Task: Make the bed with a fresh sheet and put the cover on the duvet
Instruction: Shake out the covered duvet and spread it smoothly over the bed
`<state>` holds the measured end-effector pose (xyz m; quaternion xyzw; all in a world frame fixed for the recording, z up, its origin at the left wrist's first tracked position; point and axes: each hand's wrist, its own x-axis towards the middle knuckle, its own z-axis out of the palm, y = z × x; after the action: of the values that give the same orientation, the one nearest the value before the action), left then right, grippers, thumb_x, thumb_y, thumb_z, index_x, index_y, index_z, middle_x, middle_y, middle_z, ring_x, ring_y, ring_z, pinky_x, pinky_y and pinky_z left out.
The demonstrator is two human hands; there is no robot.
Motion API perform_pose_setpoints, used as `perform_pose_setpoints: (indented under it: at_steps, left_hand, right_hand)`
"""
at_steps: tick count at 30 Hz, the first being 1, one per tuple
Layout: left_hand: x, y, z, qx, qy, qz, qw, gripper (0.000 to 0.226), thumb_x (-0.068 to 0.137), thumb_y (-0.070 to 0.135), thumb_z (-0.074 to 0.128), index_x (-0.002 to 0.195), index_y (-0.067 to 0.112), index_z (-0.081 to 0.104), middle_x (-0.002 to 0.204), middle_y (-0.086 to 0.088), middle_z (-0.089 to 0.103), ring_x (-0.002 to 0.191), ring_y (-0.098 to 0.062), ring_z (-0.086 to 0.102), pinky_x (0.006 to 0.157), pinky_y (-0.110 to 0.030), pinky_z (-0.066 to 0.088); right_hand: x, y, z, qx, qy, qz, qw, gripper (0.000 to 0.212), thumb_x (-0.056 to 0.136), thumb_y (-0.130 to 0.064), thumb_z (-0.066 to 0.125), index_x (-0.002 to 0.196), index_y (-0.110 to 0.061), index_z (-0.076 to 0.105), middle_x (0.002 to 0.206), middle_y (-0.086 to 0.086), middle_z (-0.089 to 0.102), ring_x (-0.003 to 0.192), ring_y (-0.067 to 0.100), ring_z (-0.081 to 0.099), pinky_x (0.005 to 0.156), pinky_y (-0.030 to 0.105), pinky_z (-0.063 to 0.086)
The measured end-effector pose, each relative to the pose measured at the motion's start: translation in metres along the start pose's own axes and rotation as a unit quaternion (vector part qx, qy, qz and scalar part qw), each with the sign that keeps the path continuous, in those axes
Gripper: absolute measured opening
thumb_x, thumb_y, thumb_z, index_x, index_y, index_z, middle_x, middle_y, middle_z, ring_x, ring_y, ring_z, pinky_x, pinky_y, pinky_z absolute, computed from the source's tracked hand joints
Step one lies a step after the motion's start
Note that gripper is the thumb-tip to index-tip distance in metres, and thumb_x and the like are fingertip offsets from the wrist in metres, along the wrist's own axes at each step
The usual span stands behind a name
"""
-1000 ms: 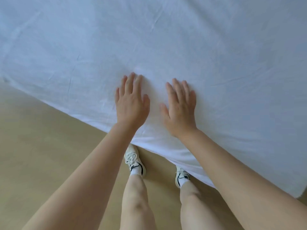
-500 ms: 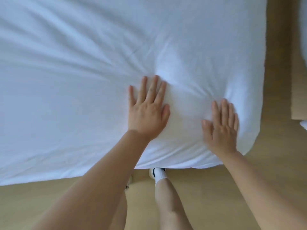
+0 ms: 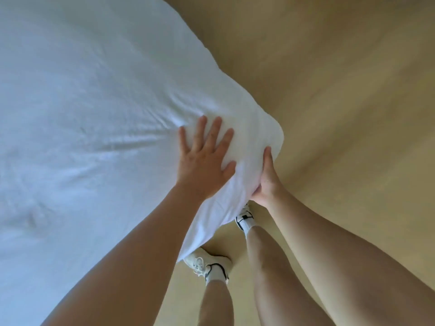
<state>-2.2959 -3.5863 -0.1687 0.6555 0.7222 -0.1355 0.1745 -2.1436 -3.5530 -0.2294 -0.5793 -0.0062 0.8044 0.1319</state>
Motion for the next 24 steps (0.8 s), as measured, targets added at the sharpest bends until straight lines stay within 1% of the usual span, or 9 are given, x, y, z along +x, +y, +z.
perform_pose_setpoints:
  at_steps: [4,8,13,14,17,19,21,22,24]
  left_hand:
    - [0.005,-0.001,0.0,0.034,0.027,0.034,0.998,0.066,0.088,0.054,0.028,0.146,0.022,0.034,0.154,-0.008,0.028,0.142,-0.038,0.019,0.109,-0.06,-0.001]
    - [0.004,0.0,0.011,0.069,0.099,0.058,0.991,0.06,0.087,0.048,0.037,0.136,0.018,0.05,0.143,-0.012,0.046,0.133,-0.042,0.036,0.104,-0.065,0.015]
    - [0.004,-0.001,0.02,0.1,0.127,0.087,0.983,0.056,0.084,0.044,0.041,0.13,0.017,0.057,0.137,-0.014,0.052,0.128,-0.043,0.041,0.101,-0.065,0.014]
    - [0.005,-0.001,0.02,0.102,0.128,0.087,0.983,0.057,0.083,0.044,0.042,0.129,0.015,0.057,0.136,-0.015,0.052,0.127,-0.045,0.042,0.1,-0.066,0.014]
    - [0.007,-0.001,0.019,0.1,0.134,0.082,0.982,0.058,0.081,0.042,0.045,0.129,0.013,0.057,0.136,-0.016,0.052,0.128,-0.046,0.041,0.101,-0.066,0.017]
    - [0.005,0.0,0.019,0.091,0.132,0.078,0.984,0.058,0.08,0.041,0.048,0.13,0.013,0.057,0.137,-0.017,0.05,0.129,-0.046,0.039,0.102,-0.067,0.017]
    - [0.005,0.0,0.018,0.084,0.127,0.077,0.985,0.059,0.08,0.041,0.048,0.131,0.013,0.055,0.139,-0.017,0.048,0.131,-0.046,0.037,0.103,-0.067,0.016]
    - [0.005,0.0,0.019,0.079,0.122,0.074,0.987,0.06,0.08,0.041,0.048,0.132,0.013,0.054,0.14,-0.017,0.047,0.132,-0.046,0.036,0.104,-0.067,0.014]
    - [0.005,0.0,0.019,0.071,0.115,0.067,0.989,0.062,0.08,0.042,0.047,0.134,0.013,0.052,0.141,-0.018,0.045,0.133,-0.046,0.033,0.104,-0.067,0.012]
  right_hand:
    - [0.006,0.006,0.017,0.061,0.071,-0.046,0.995,0.059,0.091,-0.058,0.047,0.124,-0.011,0.058,0.116,0.01,0.068,0.103,0.023,0.066,0.09,0.038,0.053]
    - [0.009,0.008,-0.03,0.111,0.173,-0.109,0.973,0.029,0.086,-0.035,0.068,0.099,-0.009,0.068,0.088,0.002,0.074,0.08,0.018,0.071,0.065,0.03,0.058]
    - [0.036,0.022,-0.028,0.101,0.207,-0.051,0.972,0.034,0.09,-0.037,0.062,0.107,-0.007,0.061,0.097,0.004,0.064,0.086,0.021,0.064,0.08,0.035,0.054]
    - [0.043,0.021,-0.017,0.1,0.206,-0.047,0.972,0.035,0.091,-0.041,0.059,0.108,-0.01,0.06,0.096,0.003,0.062,0.086,0.02,0.062,0.079,0.032,0.054]
    - [0.051,0.03,-0.007,0.135,0.22,-0.078,0.963,0.031,0.092,-0.048,0.054,0.098,-0.019,0.061,0.087,-0.006,0.064,0.076,0.009,0.063,0.058,0.018,0.053]
    - [0.041,0.048,-0.013,0.146,0.211,-0.089,0.962,0.033,0.093,-0.047,0.051,0.102,-0.018,0.064,0.098,-0.001,0.069,0.084,0.009,0.067,0.068,0.021,0.055]
    - [0.029,0.064,-0.017,0.089,0.237,-0.103,0.962,0.042,0.093,-0.043,0.052,0.107,-0.006,0.065,0.11,0.013,0.068,0.098,0.022,0.066,0.088,0.037,0.053]
    - [0.024,0.069,-0.019,0.068,0.251,-0.108,0.96,0.046,0.092,-0.042,0.054,0.107,0.0,0.064,0.113,0.019,0.065,0.102,0.027,0.064,0.091,0.042,0.051]
    - [0.019,0.073,-0.023,0.065,0.253,-0.117,0.958,0.04,0.091,-0.041,0.057,0.097,-0.002,0.066,0.108,0.017,0.067,0.094,0.023,0.067,0.087,0.04,0.053]
